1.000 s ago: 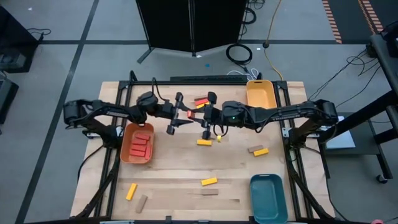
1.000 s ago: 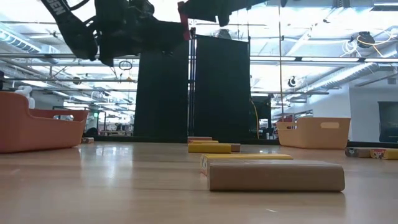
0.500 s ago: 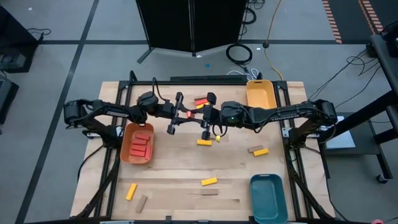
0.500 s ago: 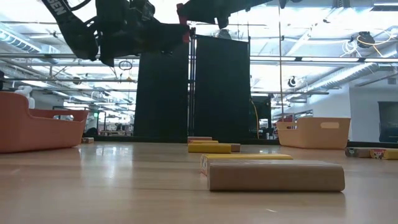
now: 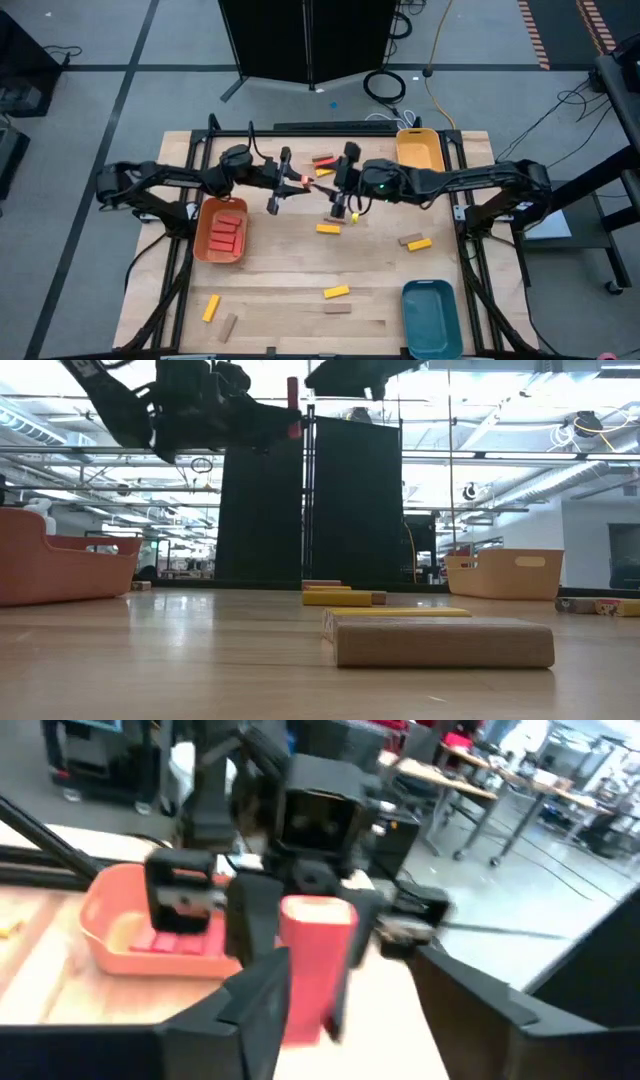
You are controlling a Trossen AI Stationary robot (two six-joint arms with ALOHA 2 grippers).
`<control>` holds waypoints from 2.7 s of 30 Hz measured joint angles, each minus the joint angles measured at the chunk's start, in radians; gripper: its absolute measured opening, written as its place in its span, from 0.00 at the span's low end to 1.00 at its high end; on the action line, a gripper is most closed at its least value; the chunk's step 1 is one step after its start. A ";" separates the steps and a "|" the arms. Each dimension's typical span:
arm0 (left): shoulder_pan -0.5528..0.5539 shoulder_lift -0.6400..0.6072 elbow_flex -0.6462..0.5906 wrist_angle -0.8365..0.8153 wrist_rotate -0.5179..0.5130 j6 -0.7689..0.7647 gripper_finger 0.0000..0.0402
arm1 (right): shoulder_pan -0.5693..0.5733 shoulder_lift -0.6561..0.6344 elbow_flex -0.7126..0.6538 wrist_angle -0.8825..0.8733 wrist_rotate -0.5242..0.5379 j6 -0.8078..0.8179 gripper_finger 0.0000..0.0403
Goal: Sort blocks
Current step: Put the orange block into the orange bin
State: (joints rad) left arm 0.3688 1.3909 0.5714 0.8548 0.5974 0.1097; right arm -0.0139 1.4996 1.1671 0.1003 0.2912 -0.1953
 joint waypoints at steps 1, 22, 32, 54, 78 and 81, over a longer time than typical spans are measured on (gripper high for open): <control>0.006 -0.030 0.000 -0.063 -0.002 0.000 0.22 | 0.000 -0.015 0.000 -0.042 0.000 0.010 0.55; -0.024 -0.646 0.015 -1.733 -0.446 -0.648 0.22 | -0.008 0.041 0.000 -0.410 -0.008 0.028 0.60; -0.102 -0.637 0.015 -1.963 -0.368 -0.833 0.22 | -0.060 0.062 0.000 -0.409 -0.008 -0.018 0.60; -0.108 -0.607 0.041 -1.784 -0.357 -0.678 0.41 | -0.109 0.072 0.000 -0.417 -0.008 -0.017 0.60; 0.140 0.261 0.365 -0.885 -0.547 0.034 0.41 | -0.108 0.072 0.000 -0.642 -0.008 0.308 0.60; 0.155 0.386 0.454 -0.888 -0.546 0.058 0.41 | -0.101 0.072 0.000 -0.672 0.000 0.353 0.60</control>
State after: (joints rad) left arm 0.5240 1.7765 1.0258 -0.0333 0.0511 0.1676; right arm -0.1151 1.5719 1.1671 -0.5720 0.2910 0.1577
